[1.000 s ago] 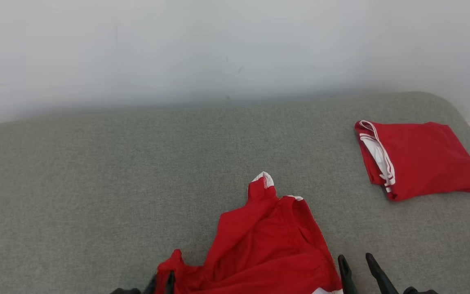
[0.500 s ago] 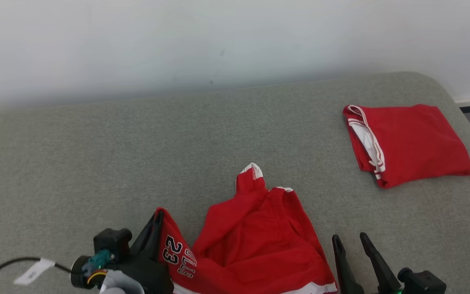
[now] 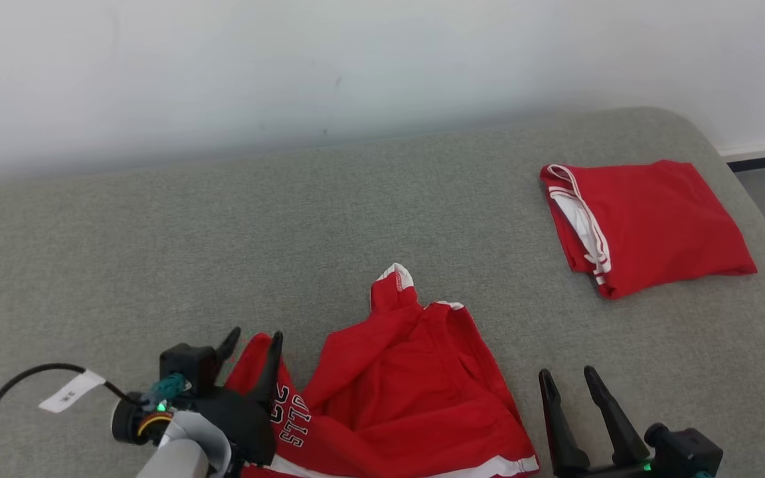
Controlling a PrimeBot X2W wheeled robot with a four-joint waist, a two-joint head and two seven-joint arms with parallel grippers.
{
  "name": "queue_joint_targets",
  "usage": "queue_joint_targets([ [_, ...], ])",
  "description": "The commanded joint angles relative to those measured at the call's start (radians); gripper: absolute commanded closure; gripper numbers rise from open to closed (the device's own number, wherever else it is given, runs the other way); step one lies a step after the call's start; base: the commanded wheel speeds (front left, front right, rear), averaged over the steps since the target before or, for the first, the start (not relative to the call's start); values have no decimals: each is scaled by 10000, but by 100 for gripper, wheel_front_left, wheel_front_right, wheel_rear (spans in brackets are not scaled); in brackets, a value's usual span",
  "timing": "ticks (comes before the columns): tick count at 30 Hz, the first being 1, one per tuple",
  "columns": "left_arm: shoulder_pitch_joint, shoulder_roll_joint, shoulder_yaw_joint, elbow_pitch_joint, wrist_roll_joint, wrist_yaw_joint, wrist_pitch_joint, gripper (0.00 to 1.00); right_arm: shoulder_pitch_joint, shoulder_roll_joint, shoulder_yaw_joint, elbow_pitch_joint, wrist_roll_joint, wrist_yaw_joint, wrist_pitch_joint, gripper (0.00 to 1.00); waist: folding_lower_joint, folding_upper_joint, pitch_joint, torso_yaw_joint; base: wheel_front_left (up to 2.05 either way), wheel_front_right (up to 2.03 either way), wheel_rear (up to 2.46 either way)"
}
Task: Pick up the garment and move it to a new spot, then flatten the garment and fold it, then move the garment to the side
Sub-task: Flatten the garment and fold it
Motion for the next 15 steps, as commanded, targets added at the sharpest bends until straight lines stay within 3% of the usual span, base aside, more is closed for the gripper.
queue_joint_targets([
  [1,168,168,110,-344,-52,15,-68,0,220,36,-44,-72,-63,-20,0,0,-1,-1,-118,163,0,0,0],
  [9,2040,678,880,-2462,-41,15,-55,0,844,-33,-327,-334,-93,-20,-1,0,-1,-1,-337,590,0,0,0],
  [15,2892,941,557,-2589,32,15,-56,0,1163,-461,-42,-280,-239,-20,0,0,-1,-1,-276,761,0,0,0],
])
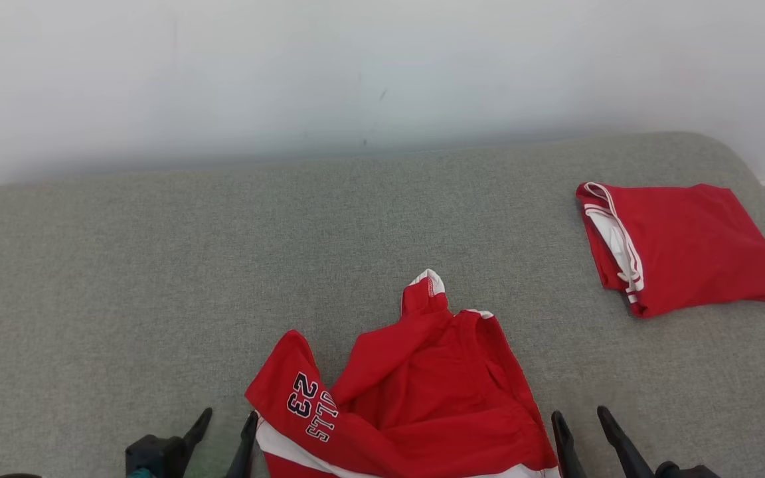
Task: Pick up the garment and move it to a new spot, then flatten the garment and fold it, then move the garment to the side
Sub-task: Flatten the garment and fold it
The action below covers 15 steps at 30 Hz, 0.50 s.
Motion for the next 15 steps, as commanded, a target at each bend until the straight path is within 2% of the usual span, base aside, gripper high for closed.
queue_joint_targets([
  [1,86,-56,-100,-1,-6,15,-31,0,140,-165,131,61,-58,-20,2,0,0,0,42,34,0,0,0],
  [8,-228,117,-897,328,-233,15,-24,0,202,-807,920,544,-214,-20,2,0,0,0,218,-59,0,0,0],
  [15,-757,284,-1286,750,-69,15,-29,0,-364,-999,1524,1317,-268,-20,1,0,0,0,363,-144,0,0,0],
])
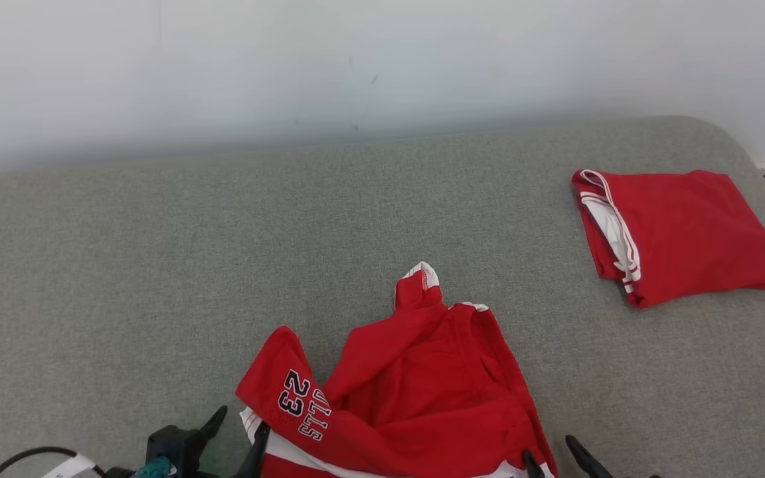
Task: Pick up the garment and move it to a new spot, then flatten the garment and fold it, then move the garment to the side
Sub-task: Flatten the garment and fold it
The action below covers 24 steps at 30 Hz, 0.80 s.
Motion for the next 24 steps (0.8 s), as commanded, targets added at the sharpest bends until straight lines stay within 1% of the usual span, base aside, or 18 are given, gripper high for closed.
queue_joint_targets([
  [1,-238,29,-90,130,105,15,-29,0,-225,-68,181,121,26,-20,0,0,0,0,60,-21,0,0,0],
  [8,-642,-44,-655,707,-53,14,33,0,-654,-195,883,528,376,-20,0,0,0,0,125,-25,0,0,0],
  [12,-788,-77,-865,1024,-296,14,4,0,-521,-474,1426,477,679,-20,0,0,0,0,81,-7,0,0,0],
  [14,-788,-112,-930,1172,-385,14,2,0,-473,-743,1635,518,648,-20,0,0,0,0,42,-21,0,0,0],
  [17,-824,-173,-1075,1399,-562,13,-2,0,-488,-864,2008,755,755,-20,0,0,0,0,-15,-45,0,0,0],
  [18,-853,-193,-1182,1463,-652,13,-4,0,-573,-903,2109,883,785,-20,0,44,0,0,-30,-50,0,0,0],
  [19,-879,-245,-1280,1500,-763,11,-2,50,-682,-859,2176,912,904,-20,-1,100,0,0,-46,-47,0,0,0],
  [20,-921,-269,-1342,1550,-832,11,-3,100,-789,-841,2206,964,950,-20,0,100,0,0,-68,-37,0,0,0],
  [22,-955,-222,-1547,1712,-958,11,-4,100,-902,-825,2324,928,968,-20,-1,100,0,0,-119,-10,0,0,0],
  [24,-984,-203,-1468,1770,-1157,13,-12,100,-929,-790,2329,718,1049,-20,-1,100,0,0,-189,18,0,0,0],
])
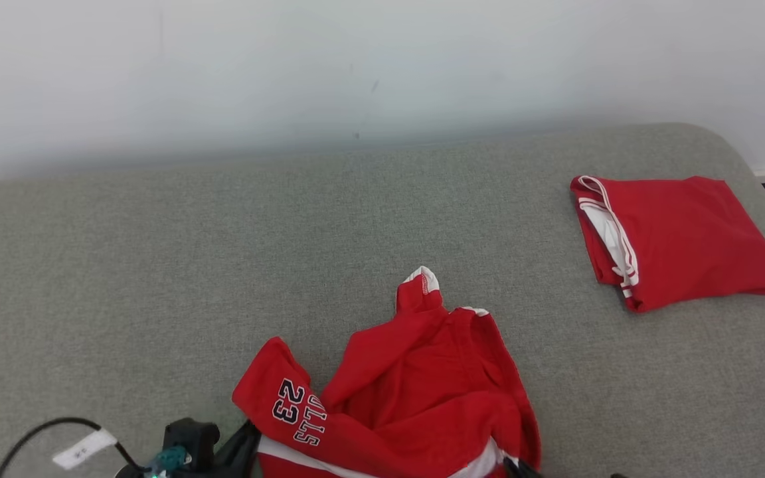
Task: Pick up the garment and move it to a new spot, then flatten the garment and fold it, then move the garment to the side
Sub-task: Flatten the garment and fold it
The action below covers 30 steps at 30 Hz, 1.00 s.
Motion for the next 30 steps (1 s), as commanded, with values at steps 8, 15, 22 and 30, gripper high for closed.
queue_joint_targets([
  [8,1392,410,1638,-2249,187,263,-15,100,576,-73,-668,-1596,609,-20,0,100,0,0,-275,266,0,0,0],
  [15,3023,329,2639,-4657,641,971,-16,100,774,-616,-394,-2101,1348,-20,-1,100,0,0,-462,520,0,0,0],
  [22,2849,528,2715,-5485,777,1111,100,100,286,-779,-360,-2351,2010,-20,-1,100,0,0,-425,644,0,0,0],
  [30,36,1172,2763,-5721,918,530,1158,100,-2445,-1345,-49,-2183,3469,-20,617,100,0,0,331,646,0,0,0],
])
